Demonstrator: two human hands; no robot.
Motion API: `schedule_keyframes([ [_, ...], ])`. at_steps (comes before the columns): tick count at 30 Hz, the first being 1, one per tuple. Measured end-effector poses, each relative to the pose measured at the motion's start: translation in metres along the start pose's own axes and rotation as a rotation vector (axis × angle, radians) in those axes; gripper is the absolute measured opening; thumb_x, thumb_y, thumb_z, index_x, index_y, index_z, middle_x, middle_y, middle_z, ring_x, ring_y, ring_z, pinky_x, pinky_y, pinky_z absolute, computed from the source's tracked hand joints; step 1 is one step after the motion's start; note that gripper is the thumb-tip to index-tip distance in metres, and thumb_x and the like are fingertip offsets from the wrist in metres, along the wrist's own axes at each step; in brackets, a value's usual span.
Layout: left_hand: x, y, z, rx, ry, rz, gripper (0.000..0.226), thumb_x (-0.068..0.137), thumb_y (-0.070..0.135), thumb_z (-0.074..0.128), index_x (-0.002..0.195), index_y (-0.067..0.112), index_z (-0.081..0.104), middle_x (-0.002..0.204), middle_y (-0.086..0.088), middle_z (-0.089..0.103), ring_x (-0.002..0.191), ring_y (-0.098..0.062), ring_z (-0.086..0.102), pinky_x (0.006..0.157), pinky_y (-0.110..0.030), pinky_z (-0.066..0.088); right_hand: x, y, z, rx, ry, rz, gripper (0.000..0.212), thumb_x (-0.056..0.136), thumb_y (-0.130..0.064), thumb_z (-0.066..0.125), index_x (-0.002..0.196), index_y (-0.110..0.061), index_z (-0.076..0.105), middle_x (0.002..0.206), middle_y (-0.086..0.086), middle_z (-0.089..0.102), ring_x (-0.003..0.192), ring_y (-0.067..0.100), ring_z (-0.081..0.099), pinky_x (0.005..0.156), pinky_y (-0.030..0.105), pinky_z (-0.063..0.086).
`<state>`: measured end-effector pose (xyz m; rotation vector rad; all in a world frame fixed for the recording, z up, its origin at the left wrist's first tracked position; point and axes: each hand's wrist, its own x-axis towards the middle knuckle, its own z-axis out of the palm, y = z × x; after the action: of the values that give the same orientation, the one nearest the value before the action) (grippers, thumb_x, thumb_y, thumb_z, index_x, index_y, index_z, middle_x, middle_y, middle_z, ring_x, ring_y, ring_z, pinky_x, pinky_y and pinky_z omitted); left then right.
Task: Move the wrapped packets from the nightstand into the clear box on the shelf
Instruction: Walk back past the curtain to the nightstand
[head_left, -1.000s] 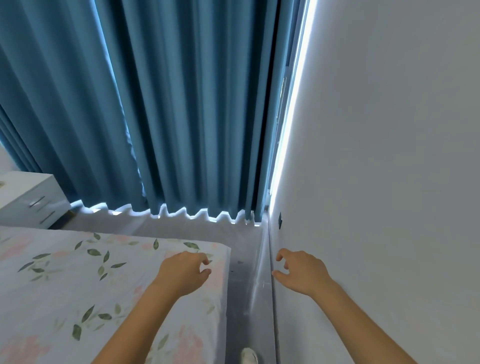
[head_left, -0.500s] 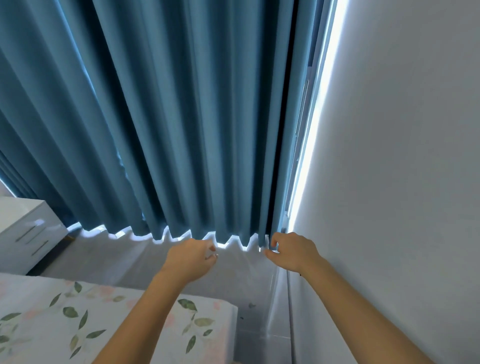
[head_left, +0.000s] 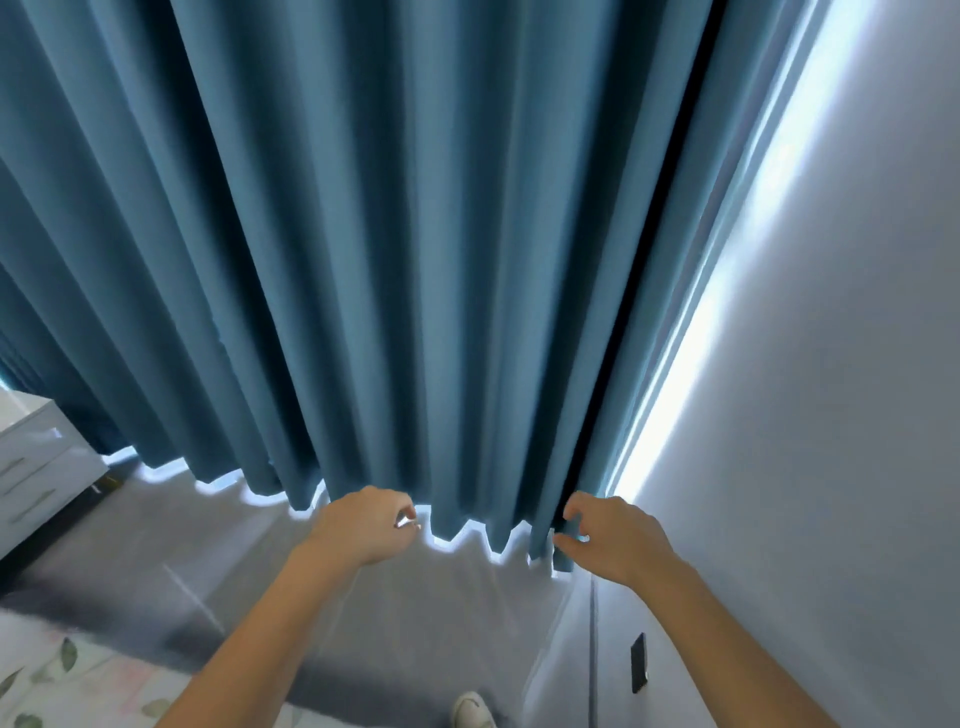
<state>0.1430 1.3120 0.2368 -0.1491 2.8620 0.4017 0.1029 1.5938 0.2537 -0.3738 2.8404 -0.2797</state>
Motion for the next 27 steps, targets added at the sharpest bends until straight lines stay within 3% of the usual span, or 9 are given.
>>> schedule_keyframes([
  [3, 0.075, -0.007, -0.019, -0.042, 0.008, -0.045, 0.024, 0.09, 0.044, 0.048, 0.107, 0.035, 0.062, 0.106, 0.013, 0.064, 0.101, -0.013, 0.059, 0.082, -0.028, 0.048, 0.084, -0.008, -0.017, -0.042, -0.036, -0.053, 0.035, 0.091, -0.053, 0.048, 0.114, -0.028, 0.052, 0.088, -0.012, 0.067, 0.09, 0.013, 0.059, 0.077, 0.027, 0.048],
  [7, 0.161, -0.022, -0.057, -0.078, 0.051, -0.106, 0.022, 0.091, 0.043, 0.048, 0.105, 0.035, 0.063, 0.105, 0.015, 0.066, 0.101, -0.013, 0.06, 0.082, -0.028, 0.048, 0.191, -0.026, -0.048, -0.104, -0.038, -0.139, 0.041, 0.091, -0.058, 0.044, 0.119, -0.028, 0.052, 0.094, -0.007, 0.068, 0.1, 0.016, 0.061, 0.074, 0.028, 0.046],
  [11, 0.22, -0.041, -0.093, -0.041, 0.087, -0.148, 0.023, 0.093, 0.042, 0.044, 0.104, 0.035, 0.062, 0.103, 0.014, 0.067, 0.101, -0.013, 0.059, 0.081, -0.028, 0.047, 0.273, -0.047, -0.074, -0.107, -0.045, -0.207, 0.04, 0.09, -0.059, 0.045, 0.114, -0.028, 0.054, 0.102, -0.005, 0.068, 0.106, 0.019, 0.058, 0.082, 0.031, 0.048],
  [22, 0.295, -0.151, -0.136, 0.042, 0.109, -0.439, 0.027, 0.092, 0.036, 0.038, 0.098, 0.027, 0.063, 0.102, 0.008, 0.068, 0.102, -0.022, 0.061, 0.075, -0.028, 0.046, 0.456, -0.179, -0.09, -0.121, -0.178, -0.578, 0.034, 0.088, -0.055, 0.051, 0.109, -0.029, 0.056, 0.106, -0.008, 0.067, 0.102, 0.019, 0.061, 0.082, 0.03, 0.049],
  [27, 0.294, -0.206, -0.17, -0.058, 0.166, -0.694, 0.028, 0.095, 0.041, 0.041, 0.115, 0.037, 0.06, 0.114, 0.009, 0.065, 0.107, -0.02, 0.059, 0.083, -0.032, 0.05, 0.523, -0.264, -0.104, -0.074, -0.219, -0.8, 0.029, 0.088, -0.052, 0.053, 0.103, -0.028, 0.057, 0.104, -0.012, 0.065, 0.095, 0.015, 0.06, 0.077, 0.028, 0.049],
])
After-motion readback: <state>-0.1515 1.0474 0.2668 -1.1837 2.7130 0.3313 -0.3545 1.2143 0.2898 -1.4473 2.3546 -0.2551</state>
